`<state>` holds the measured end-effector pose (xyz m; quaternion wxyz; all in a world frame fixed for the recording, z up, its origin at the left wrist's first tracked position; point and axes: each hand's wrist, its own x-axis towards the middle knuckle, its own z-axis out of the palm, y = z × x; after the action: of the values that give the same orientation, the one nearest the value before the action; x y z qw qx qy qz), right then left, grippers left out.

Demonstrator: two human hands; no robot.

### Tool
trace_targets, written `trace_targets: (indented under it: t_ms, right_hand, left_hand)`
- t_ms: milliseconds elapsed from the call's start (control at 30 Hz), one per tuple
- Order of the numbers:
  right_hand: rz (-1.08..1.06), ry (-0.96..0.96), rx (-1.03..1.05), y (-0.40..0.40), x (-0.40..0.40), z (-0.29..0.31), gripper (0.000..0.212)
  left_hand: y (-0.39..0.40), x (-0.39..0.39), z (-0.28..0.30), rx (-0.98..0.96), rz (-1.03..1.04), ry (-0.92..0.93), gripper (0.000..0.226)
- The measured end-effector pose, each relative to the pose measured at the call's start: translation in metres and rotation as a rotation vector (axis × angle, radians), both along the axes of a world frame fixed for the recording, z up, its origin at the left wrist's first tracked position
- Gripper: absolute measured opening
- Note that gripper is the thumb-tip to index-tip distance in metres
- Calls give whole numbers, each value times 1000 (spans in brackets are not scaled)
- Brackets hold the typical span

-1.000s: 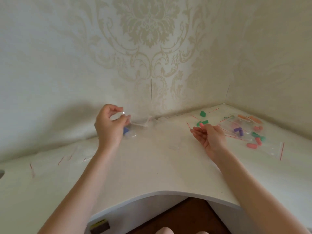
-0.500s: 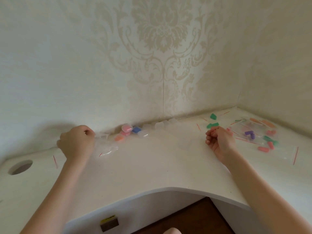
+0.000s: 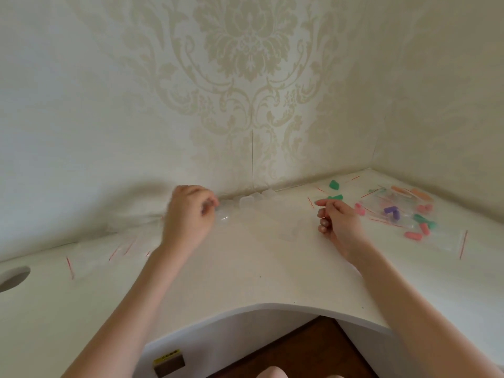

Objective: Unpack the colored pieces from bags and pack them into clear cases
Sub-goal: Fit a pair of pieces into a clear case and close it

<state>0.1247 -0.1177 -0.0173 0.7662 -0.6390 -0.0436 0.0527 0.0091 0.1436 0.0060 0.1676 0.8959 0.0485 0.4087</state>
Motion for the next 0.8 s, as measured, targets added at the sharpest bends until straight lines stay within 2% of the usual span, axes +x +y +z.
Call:
trace_targets:
  t_ms: [67, 167, 267, 400, 467, 600, 700, 800]
  right_hand:
    - [30, -81, -107, 0, 0, -3, 29]
    - [42, -153, -191, 1, 0, -4, 36]
    - [29, -265, -294, 1, -1, -3, 45]
    - [81, -447, -517, 8, -11, -1, 36]
    - [126, -543, -582, 12, -14, -1, 30]
    - [121, -753, -614, 14, -14, -4, 30]
    - [68, -782, -587, 12, -14, -2, 23]
    - [43, -729, -536, 13, -18, 1, 12]
  left_hand:
    - [-30, 16, -2, 9, -254, 74, 13]
    - [-73, 38, -16, 98, -475, 284, 35]
    - [-88, 55, -32, 276, -464, 352, 44]
    - [-80, 62, -42, 281, -474, 249, 29]
    - [-79, 60, -43, 146, -489, 224, 23]
    - [-88, 56, -32, -425, -517, 238, 17]
    - [-95, 53, -24, -854, -671, 289, 24]
    - [-100, 51, -20, -1115, -711, 299, 37]
